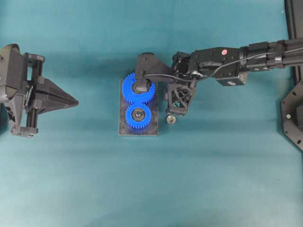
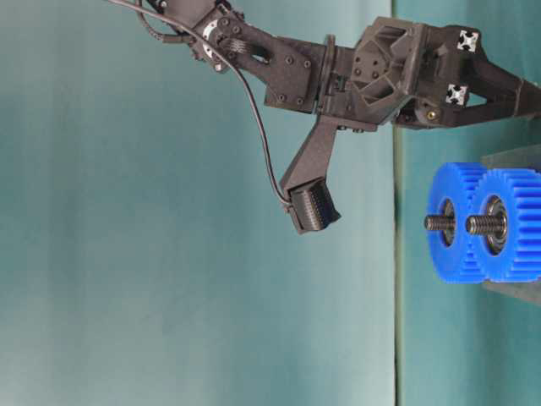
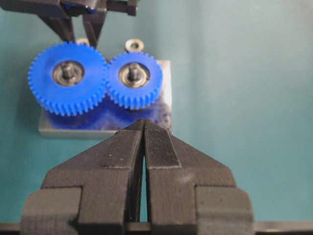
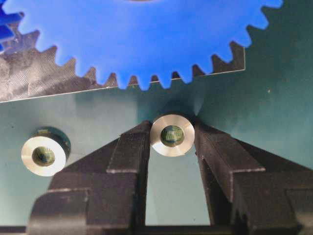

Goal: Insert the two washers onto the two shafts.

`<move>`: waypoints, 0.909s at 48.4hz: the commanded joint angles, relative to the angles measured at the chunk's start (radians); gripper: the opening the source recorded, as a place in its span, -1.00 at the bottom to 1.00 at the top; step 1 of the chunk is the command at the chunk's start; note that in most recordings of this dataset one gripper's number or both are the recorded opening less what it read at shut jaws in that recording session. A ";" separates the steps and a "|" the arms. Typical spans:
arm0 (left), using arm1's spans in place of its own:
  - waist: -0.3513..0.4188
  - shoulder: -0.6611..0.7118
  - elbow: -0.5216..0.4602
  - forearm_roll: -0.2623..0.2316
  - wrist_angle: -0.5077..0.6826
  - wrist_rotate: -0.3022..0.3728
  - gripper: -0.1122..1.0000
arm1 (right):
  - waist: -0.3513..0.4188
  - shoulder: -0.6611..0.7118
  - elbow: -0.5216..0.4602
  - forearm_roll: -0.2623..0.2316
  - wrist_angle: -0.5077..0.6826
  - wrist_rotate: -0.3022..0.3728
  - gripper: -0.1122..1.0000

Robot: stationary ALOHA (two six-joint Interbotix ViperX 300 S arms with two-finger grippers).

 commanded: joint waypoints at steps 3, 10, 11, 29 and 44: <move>-0.002 -0.003 -0.012 0.002 -0.008 -0.002 -0.81 | -0.002 -0.035 -0.005 -0.005 0.012 0.035 -0.22; -0.003 -0.005 -0.011 0.002 -0.008 -0.002 -0.81 | -0.002 -0.092 -0.017 -0.006 0.037 0.044 -0.22; -0.003 -0.005 -0.011 0.002 -0.008 -0.002 -0.81 | -0.002 -0.100 -0.020 -0.006 0.041 0.044 -0.22; -0.003 0.000 -0.009 0.002 -0.011 0.000 -0.81 | 0.020 -0.126 -0.175 -0.008 0.164 0.038 -0.22; -0.003 0.002 -0.008 0.002 -0.012 0.000 -0.81 | 0.046 -0.060 -0.348 -0.026 0.239 0.025 -0.22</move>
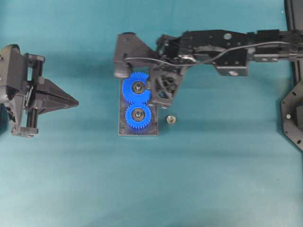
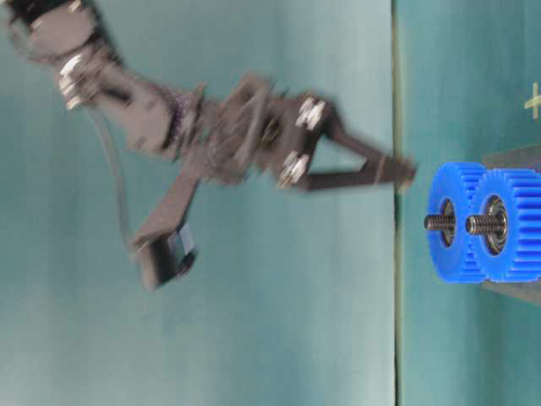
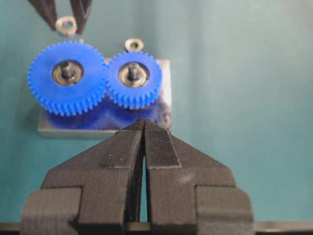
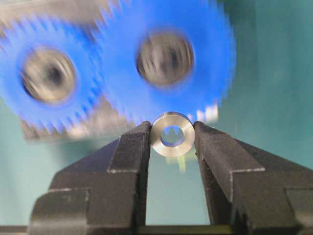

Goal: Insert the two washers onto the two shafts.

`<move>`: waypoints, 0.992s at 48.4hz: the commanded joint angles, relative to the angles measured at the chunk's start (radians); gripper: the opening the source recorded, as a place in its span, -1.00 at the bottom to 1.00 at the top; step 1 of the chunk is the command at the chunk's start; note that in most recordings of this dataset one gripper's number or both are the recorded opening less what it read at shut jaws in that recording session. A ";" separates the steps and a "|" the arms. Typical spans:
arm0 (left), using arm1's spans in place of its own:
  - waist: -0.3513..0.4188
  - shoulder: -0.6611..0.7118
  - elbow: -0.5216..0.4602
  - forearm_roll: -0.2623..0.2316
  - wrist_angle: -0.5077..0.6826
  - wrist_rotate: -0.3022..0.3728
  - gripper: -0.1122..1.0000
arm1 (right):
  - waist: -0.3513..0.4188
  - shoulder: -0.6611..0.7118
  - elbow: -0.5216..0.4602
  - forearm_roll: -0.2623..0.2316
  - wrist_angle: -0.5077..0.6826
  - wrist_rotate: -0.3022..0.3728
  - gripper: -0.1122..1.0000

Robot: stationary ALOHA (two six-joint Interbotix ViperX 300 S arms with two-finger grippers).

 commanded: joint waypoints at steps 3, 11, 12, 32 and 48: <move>-0.002 0.000 -0.008 0.003 -0.009 0.000 -0.81 | 0.011 0.018 -0.074 -0.002 0.025 -0.015 -0.22; -0.002 -0.003 -0.003 0.003 -0.009 0.000 -0.81 | 0.012 0.067 -0.110 -0.003 0.038 -0.049 -0.22; 0.000 -0.003 -0.005 0.003 -0.009 0.000 -0.81 | 0.012 0.072 -0.114 -0.003 0.040 -0.052 -0.22; -0.006 -0.008 0.002 0.005 -0.011 0.000 -0.81 | 0.003 0.101 -0.130 -0.003 0.040 -0.055 -0.22; -0.006 -0.008 0.002 0.003 -0.011 -0.002 -0.81 | 0.003 0.114 -0.135 -0.003 0.043 -0.055 -0.22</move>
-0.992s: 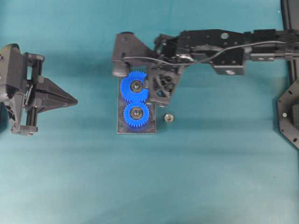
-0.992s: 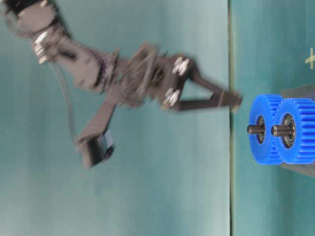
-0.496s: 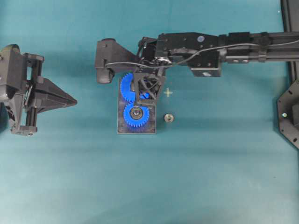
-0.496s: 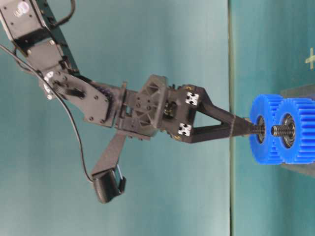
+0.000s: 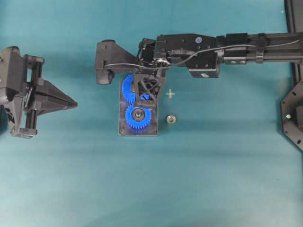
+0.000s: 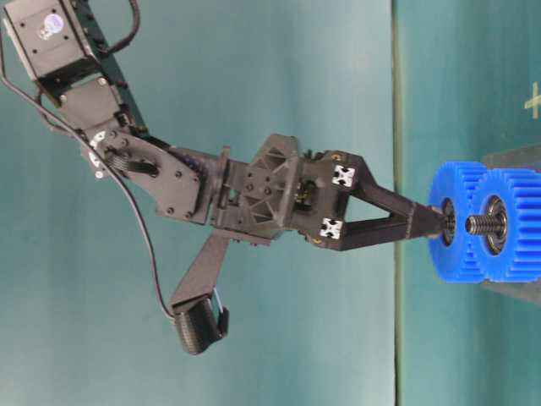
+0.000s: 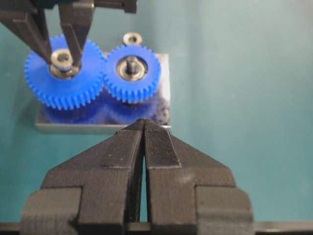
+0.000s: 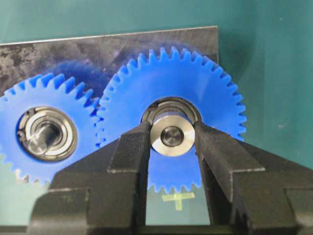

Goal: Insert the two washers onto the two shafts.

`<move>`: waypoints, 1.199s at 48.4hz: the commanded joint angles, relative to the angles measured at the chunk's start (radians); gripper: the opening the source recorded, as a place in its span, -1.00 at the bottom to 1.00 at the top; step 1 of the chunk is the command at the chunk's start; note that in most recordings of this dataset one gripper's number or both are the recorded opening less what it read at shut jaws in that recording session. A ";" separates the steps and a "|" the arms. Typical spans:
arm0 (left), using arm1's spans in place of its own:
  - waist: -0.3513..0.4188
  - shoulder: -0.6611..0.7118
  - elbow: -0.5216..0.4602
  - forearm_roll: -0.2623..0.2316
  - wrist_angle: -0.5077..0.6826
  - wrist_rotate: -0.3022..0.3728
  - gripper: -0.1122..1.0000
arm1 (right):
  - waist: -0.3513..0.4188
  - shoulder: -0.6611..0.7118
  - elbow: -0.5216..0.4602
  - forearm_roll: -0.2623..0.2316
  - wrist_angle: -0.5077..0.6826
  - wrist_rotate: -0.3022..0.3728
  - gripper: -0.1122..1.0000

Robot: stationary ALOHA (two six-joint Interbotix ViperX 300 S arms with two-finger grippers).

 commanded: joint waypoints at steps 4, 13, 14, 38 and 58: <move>-0.002 -0.003 -0.011 0.002 -0.008 -0.002 -0.81 | 0.002 -0.020 -0.025 0.000 -0.002 -0.009 -0.22; -0.003 -0.003 -0.011 0.002 -0.008 -0.002 -0.81 | -0.002 -0.012 -0.025 -0.002 0.000 -0.008 -0.22; -0.003 -0.003 -0.011 0.002 -0.008 -0.002 -0.81 | -0.002 -0.011 -0.025 0.000 0.000 -0.008 -0.22; -0.003 -0.003 -0.011 0.002 -0.009 -0.002 -0.81 | -0.009 -0.006 -0.048 0.000 0.014 0.014 0.54; -0.002 -0.014 -0.002 0.002 -0.009 -0.005 -0.81 | 0.018 -0.141 0.018 0.000 0.130 0.025 0.65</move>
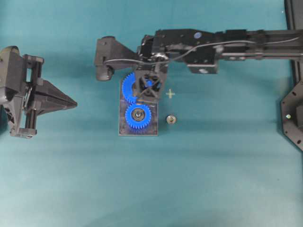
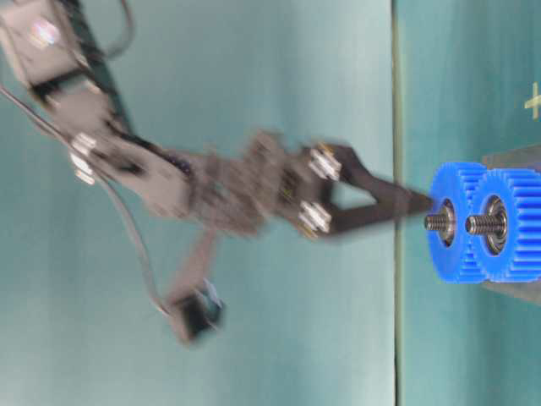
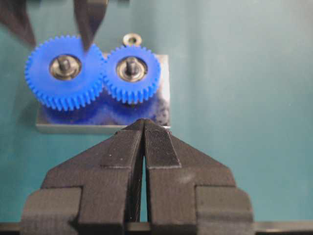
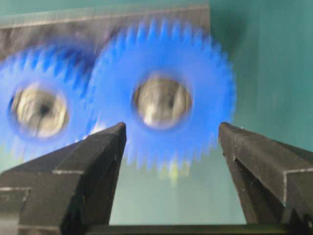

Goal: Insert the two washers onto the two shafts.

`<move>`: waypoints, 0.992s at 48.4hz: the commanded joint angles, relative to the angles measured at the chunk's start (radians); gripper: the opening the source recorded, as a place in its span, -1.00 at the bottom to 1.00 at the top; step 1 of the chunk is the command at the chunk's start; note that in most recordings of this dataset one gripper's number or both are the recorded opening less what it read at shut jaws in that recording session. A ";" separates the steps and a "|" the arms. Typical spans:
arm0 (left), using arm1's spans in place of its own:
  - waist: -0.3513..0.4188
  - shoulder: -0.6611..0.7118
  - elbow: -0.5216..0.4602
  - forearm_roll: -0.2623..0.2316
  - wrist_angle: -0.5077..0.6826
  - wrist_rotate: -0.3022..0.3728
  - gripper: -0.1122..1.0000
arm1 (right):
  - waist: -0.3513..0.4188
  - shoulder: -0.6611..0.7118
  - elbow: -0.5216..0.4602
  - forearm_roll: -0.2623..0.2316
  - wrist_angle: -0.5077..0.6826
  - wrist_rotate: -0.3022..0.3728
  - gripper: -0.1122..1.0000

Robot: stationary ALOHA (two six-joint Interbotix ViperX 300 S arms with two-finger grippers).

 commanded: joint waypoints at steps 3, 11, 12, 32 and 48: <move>-0.002 -0.011 -0.005 0.002 -0.009 -0.003 -0.81 | 0.032 -0.115 0.048 0.002 0.003 0.034 0.65; -0.002 -0.012 0.003 0.002 -0.009 -0.003 -0.81 | 0.080 -0.181 0.175 0.002 -0.064 0.100 0.65; -0.002 -0.012 0.005 0.002 -0.009 -0.003 -0.81 | 0.086 -0.184 0.192 0.002 -0.080 0.106 0.65; -0.002 -0.011 0.005 0.002 -0.009 -0.003 -0.81 | 0.144 -0.156 0.420 0.009 -0.387 0.224 0.65; -0.002 -0.006 0.006 0.002 -0.023 -0.002 -0.81 | 0.156 -0.091 0.423 0.005 -0.416 0.227 0.65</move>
